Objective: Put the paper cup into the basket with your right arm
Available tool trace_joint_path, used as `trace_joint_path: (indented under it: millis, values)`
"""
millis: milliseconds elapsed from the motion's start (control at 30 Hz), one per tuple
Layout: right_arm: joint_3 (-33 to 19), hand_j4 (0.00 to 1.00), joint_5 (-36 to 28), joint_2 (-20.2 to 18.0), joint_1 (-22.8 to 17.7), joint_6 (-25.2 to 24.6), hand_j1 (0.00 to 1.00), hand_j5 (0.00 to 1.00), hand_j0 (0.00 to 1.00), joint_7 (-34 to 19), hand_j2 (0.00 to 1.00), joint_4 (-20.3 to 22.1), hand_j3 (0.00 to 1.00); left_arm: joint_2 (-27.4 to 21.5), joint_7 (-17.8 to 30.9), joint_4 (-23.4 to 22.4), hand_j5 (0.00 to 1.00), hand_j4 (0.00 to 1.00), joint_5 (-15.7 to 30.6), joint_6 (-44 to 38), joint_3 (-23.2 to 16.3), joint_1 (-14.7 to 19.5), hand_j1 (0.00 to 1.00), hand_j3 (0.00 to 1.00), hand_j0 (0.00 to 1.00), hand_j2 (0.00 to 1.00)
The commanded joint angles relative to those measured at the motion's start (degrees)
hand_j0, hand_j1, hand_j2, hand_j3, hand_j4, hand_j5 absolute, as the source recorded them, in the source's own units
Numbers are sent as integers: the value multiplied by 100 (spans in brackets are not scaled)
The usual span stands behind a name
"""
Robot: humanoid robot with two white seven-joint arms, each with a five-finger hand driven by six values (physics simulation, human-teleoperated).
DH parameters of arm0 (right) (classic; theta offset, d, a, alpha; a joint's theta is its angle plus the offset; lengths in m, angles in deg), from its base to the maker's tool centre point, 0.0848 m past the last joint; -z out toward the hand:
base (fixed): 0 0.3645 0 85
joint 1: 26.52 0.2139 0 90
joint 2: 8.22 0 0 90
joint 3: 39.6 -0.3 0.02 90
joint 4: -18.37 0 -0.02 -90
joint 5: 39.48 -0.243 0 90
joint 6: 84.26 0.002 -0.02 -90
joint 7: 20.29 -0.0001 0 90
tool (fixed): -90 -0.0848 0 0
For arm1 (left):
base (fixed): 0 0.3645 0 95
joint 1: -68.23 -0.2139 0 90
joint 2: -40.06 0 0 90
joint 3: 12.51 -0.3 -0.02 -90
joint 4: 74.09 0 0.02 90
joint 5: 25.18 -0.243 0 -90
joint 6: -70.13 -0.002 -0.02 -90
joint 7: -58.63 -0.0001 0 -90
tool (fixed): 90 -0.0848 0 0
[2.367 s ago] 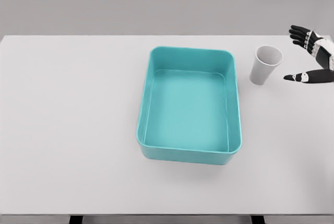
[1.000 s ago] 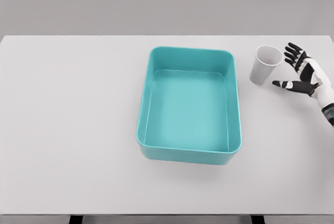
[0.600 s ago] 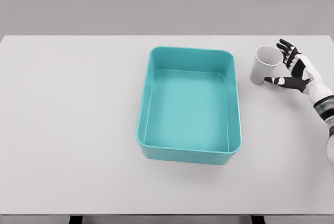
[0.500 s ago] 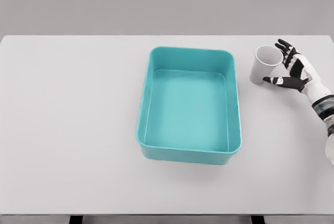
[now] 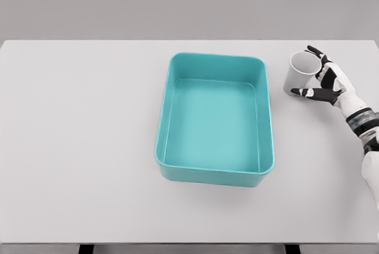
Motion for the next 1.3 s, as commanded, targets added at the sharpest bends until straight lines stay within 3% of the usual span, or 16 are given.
trace_joint_path:
  millis: [0, 333, 700, 900, 1267]
  values:
    - [0, 100, -36, 11, 0, -3, 100, 100, 100, 0, 100, -1, 100, 0, 1, -1, 100, 100, -3, 0, -1, 0, 100, 100, 100, 100]
    - [43, 99, -27, 64, 9, -47, 99, 99, 99, 0, 99, -1, 99, 0, 1, -1, 100, 100, -3, 0, -1, -9, 100, 100, 100, 100]
    - [123, 67, 167, 108, 35, -38, 67, 67, 67, 0, 67, 43, 67, 0, 1, -1, 100, 100, 5, 0, -1, 0, 100, 100, 100, 100]
    - [114, 60, 167, 37, 26, 6, 60, 60, 60, 0, 60, 113, 60, 0, 1, -1, 100, 100, -3, 0, -1, 0, 100, 100, 100, 100]
    - [70, 54, 193, -68, -176, 156, 54, 54, 54, 0, 54, 948, 54, 0, 1, -1, 100, 100, -3, 0, -1, 0, 100, 100, 100, 100]
